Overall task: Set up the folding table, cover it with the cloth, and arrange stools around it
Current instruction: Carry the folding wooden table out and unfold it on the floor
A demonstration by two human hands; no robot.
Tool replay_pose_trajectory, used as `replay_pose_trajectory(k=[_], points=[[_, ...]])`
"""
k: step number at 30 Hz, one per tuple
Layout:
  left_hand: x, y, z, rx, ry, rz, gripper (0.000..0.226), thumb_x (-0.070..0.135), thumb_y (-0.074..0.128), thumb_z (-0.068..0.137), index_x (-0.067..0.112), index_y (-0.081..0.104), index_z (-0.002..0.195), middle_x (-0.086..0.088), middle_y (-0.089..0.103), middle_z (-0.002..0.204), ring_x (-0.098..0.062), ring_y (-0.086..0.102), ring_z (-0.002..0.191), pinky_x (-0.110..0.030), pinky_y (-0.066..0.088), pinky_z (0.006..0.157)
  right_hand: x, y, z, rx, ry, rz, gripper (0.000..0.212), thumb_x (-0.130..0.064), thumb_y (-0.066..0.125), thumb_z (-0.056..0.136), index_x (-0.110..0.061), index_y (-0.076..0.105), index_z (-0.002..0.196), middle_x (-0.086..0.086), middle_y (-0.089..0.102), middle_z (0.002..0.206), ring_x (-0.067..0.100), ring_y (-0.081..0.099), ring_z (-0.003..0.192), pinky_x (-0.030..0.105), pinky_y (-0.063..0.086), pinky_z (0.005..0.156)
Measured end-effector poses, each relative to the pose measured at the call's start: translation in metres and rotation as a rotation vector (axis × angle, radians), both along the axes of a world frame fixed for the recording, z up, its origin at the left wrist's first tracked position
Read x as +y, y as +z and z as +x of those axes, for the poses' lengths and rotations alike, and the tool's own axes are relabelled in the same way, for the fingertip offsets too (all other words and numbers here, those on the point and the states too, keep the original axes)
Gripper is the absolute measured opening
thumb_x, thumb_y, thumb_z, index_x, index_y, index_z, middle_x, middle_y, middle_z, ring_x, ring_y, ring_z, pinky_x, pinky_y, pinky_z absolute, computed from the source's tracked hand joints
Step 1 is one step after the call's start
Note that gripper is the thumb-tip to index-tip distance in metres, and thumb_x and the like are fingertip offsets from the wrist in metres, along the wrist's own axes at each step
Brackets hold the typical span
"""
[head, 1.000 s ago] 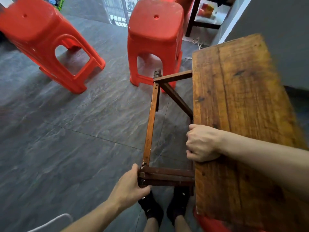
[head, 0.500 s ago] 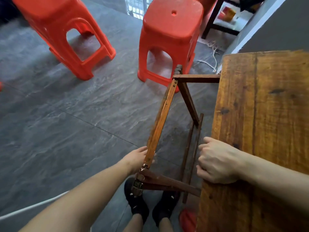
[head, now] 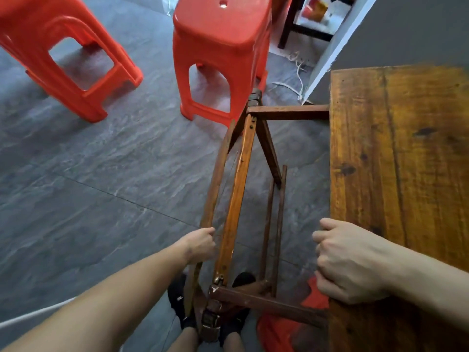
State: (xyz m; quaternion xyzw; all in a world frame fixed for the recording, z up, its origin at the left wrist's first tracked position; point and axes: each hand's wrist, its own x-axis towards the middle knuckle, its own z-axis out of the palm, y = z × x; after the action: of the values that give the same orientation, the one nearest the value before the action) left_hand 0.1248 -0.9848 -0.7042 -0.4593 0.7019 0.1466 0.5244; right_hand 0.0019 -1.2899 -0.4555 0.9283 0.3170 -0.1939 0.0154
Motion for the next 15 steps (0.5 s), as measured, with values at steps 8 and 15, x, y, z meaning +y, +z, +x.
replay_pose_trajectory(k=[8, 15], points=[[-0.028, 0.125, 0.049, 0.232, 0.288, 0.108, 0.027, 0.005, 0.044, 0.099, 0.004, 0.067, 0.114, -0.008, 0.067, 0.118, -0.027, 0.062, 0.108, -0.035, 0.038, 0.098, -0.017, 0.029, 0.0, 0.035, -0.013, 0.017, 0.045, -0.042, 0.053, 0.074, -0.019, 0.041, 0.038, -0.003, 0.042, 0.038, 0.014, 0.043, 0.044, 0.032, 0.045, 0.061], [-0.025, 0.192, 0.083, 0.212, 0.175, 0.275, 0.026, 0.008, 0.051, 0.098, 0.006, 0.063, 0.121, -0.01, 0.06, 0.129, -0.027, 0.057, 0.12, -0.039, 0.043, 0.104, -0.003, 0.035, 0.01, 0.103, -0.04, -0.003, 0.041, -0.042, 0.046, 0.077, -0.019, 0.043, 0.042, 0.001, 0.05, 0.044, 0.018, 0.052, 0.047, 0.035, 0.044, 0.068]])
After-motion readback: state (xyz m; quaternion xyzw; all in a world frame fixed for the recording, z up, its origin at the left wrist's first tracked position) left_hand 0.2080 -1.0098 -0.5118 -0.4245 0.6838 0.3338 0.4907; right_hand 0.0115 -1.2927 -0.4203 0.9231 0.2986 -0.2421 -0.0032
